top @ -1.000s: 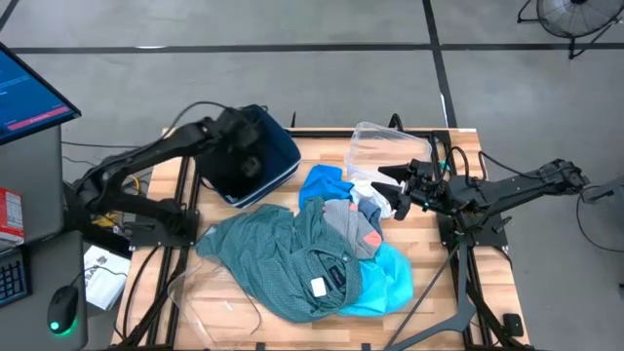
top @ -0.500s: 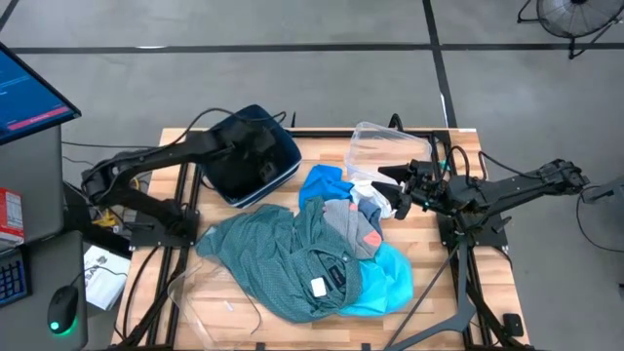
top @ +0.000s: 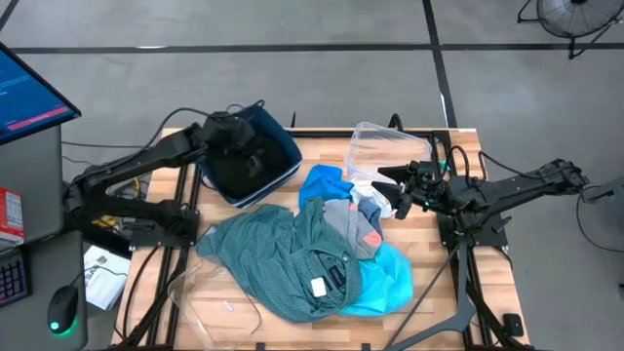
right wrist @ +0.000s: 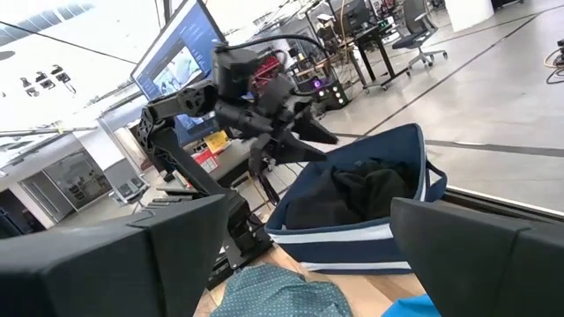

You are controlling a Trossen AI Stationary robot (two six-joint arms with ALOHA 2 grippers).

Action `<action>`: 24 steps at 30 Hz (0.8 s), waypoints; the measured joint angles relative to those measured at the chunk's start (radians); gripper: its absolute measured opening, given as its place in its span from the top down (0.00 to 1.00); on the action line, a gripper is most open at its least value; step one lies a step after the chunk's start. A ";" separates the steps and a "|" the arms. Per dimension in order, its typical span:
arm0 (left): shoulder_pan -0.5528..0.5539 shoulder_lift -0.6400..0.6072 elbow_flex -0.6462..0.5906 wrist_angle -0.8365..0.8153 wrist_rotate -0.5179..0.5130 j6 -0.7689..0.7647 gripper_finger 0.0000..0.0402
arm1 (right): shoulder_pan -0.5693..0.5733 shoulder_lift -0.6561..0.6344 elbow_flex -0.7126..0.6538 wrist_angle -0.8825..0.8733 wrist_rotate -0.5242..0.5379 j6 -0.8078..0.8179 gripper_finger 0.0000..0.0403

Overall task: Pick & Place Cloths
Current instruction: Put the blue shirt into the blue bin

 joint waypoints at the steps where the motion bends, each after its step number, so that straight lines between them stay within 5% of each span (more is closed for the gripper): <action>1: -0.003 -0.017 0.000 -0.027 -0.023 -0.023 0.43 | 0.000 0.000 0.000 0.000 0.000 0.000 0.23; 5: -0.008 -0.051 0.000 -0.154 -0.049 -0.090 0.49 | 0.000 0.000 0.000 -0.009 0.000 0.001 0.23; 9: -0.036 -0.049 0.000 -0.177 0.193 -0.125 0.61 | 0.000 0.000 0.000 -0.028 0.000 0.001 0.23; 13: -0.175 -0.019 0.000 -0.078 0.391 -0.123 0.63 | 0.000 0.000 0.000 -0.040 0.000 0.001 0.23; 19: -0.464 0.053 0.000 0.256 0.337 -0.019 0.53 | -0.002 0.000 0.000 -0.046 0.000 0.001 0.23; 24: -0.568 0.188 0.001 0.399 0.197 0.040 0.39 | -0.002 0.000 0.000 -0.048 0.000 0.001 0.23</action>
